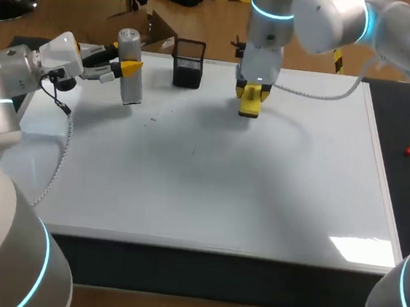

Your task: Pick up the inspection probe, press it on each red-marked spot on the whiteboard one by one, put down the probe, pick up the eraser, and wipe off all the red marks.

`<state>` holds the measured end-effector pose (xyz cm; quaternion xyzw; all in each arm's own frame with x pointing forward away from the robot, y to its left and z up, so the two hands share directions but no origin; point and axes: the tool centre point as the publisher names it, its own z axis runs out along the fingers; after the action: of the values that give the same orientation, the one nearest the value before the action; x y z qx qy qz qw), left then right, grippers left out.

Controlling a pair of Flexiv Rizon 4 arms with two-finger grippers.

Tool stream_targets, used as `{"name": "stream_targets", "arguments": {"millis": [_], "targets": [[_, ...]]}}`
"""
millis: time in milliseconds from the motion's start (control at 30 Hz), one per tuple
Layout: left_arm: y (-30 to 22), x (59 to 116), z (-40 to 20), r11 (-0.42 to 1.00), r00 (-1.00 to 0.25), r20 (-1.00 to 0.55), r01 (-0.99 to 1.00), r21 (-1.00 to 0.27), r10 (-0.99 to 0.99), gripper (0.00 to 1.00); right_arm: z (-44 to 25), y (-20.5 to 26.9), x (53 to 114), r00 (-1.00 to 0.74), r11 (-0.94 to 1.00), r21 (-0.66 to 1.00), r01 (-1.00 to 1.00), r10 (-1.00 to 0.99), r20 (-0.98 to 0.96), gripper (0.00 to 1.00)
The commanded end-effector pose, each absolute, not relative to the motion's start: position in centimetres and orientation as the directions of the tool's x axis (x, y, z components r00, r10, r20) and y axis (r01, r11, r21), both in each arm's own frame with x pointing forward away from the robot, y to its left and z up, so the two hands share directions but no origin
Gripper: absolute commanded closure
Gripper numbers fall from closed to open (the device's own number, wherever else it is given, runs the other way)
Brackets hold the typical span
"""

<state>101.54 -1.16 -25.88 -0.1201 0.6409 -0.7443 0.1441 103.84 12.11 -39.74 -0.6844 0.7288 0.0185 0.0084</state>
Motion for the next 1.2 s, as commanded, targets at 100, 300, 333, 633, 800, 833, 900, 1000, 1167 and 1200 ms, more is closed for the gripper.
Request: {"name": "stream_targets", "arguments": {"millis": [100, 300, 333, 633, 800, 833, 900, 1000, 1167, 1200], "targets": [[-1.2, 101.4, -25.7, -0.136, -0.928, -0.007, 0.062, -0.989, -0.372, 1.00, -40.9, 14.2, 105.5, -0.075, 0.074, 0.029, -0.997, -0.996, -0.049, 1.00], [-1.2, 101.4, -25.7, -0.136, -0.928, -0.007, 0.062, -0.989, -0.372, 1.00, -41.4, 15.0, 106.8, -0.090, 0.087, 0.043, -0.995, -0.994, -0.063, 1.00], [-1.2, 101.4, -25.7, -0.136, -0.928, -0.007, 0.062, -0.989, -0.372, 1.00, -41.5, 15.1, 106.9, -0.091, 0.088, 0.046, -0.995, -0.994, -0.062, 1.00], [-1.2, 101.4, -25.7, -0.136, -0.928, -0.007, 0.062, -0.989, -0.372, 1.00, -41.9, 15.4, 107.7, -0.110, 0.109, 0.046, -0.993, -0.994, -0.017, 1.00], [-1.2, 101.4, -25.7, -0.136, -0.928, -0.007, 0.062, -0.989, -0.372, 1.00, -41.9, 15.4, 107.7, -0.110, 0.109, 0.046, -0.993, -0.994, -0.017, 1.00], [-1.2, 101.4, -25.7, -0.136, -0.928, -0.007, 0.062, -0.989, -0.372, 1.00, -41.9, 15.4, 107.7, -0.110, 0.109, 0.046, -0.993, -0.994, -0.017, 1.00], [-1.2, 101.4, -25.7, -0.136, -0.928, -0.007, 0.062, -0.989, -0.372, 1.00, -41.9, 15.4, 107.7, -0.110, 0.109, 0.046, -0.993, -0.994, -0.017, 1.00], [-1.2, 101.4, -25.7, -0.136, -0.928, -0.007, 0.062, -0.989, -0.372, 1.00, -41.9, 15.4, 107.7, -0.110, 0.109, 0.046, -0.993, -0.994, -0.017, 1.00], [-1.2, 101.4, -25.7, -0.136, -0.928, -0.007, 0.062, -0.989, -0.372, 1.00, -41.9, 15.4, 107.7, -0.110, 0.109, 0.046, -0.993, -0.994, -0.017, 1.00], [-1.2, 101.4, -25.7, -0.136, -0.928, -0.007, 0.062, -0.989, -0.372, 1.00, -41.9, 15.4, 107.7, -0.110, 0.109, 0.046, -0.993, -0.994, -0.017, 1.00]]}}
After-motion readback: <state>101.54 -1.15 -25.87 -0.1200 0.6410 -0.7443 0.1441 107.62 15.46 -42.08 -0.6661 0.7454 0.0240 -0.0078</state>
